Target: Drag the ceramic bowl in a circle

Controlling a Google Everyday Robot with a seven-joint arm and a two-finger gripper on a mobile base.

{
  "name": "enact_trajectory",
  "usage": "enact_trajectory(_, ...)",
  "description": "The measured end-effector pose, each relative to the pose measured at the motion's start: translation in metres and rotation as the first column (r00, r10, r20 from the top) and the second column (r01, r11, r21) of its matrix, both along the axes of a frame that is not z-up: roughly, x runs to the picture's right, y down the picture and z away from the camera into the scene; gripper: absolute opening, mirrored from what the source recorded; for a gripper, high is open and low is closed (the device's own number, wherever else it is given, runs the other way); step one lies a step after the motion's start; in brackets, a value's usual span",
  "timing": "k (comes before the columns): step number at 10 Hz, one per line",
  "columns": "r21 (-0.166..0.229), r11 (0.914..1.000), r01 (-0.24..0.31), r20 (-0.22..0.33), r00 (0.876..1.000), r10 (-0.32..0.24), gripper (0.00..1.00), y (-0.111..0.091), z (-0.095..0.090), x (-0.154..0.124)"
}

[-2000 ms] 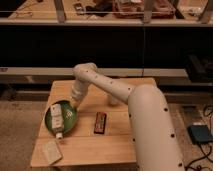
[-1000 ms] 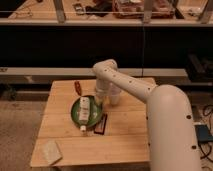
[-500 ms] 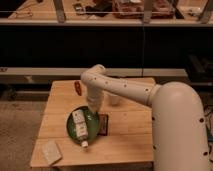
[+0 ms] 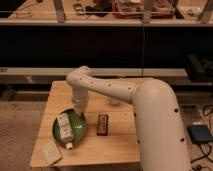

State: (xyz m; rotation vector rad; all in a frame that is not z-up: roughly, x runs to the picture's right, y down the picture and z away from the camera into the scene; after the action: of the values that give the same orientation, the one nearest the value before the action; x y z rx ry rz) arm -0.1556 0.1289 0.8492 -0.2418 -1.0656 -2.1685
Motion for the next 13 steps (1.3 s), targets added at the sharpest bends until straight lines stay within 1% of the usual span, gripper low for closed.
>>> enact_trajectory(1,-0.011,0.9997,-0.022,0.006,1.0,0.022,0.17,-0.005,0.009,-0.013)
enact_trajectory(2,-0.02,0.9984,-0.053,0.009,0.999,0.053,0.17,-0.014,0.019,-0.023)
enact_trajectory(4,-0.019,0.9945,-0.103,-0.001,0.995,0.103,0.17,-0.032,0.032,-0.031)
enact_trajectory(5,-0.012,0.9909,-0.134,-0.031,0.991,0.134,0.17,-0.044,0.042,-0.026)
enact_trajectory(6,-0.005,0.9888,-0.149,-0.059,0.987,0.149,0.17,-0.049,0.048,-0.018)
enact_trajectory(7,0.001,0.9866,-0.163,-0.098,0.982,0.162,0.17,-0.051,0.054,-0.004)
enact_trajectory(8,0.001,0.9825,-0.186,-0.146,0.972,0.184,0.17,-0.048,0.059,0.016)
enact_trajectory(9,-0.002,0.9771,-0.213,-0.185,0.96,0.209,0.17,-0.044,0.058,0.033)
enact_trajectory(10,0.003,0.9662,-0.258,-0.225,0.941,0.252,0.17,-0.041,0.055,0.051)
enact_trajectory(11,0.015,0.9531,-0.302,-0.254,0.921,0.296,0.17,-0.037,0.047,0.067)
enact_trajectory(12,0.028,0.9449,-0.326,-0.269,0.908,0.321,0.17,-0.033,0.034,0.081)
enact_trajectory(13,0.033,0.9435,-0.33,-0.273,0.905,0.326,0.17,-0.029,0.024,0.091)
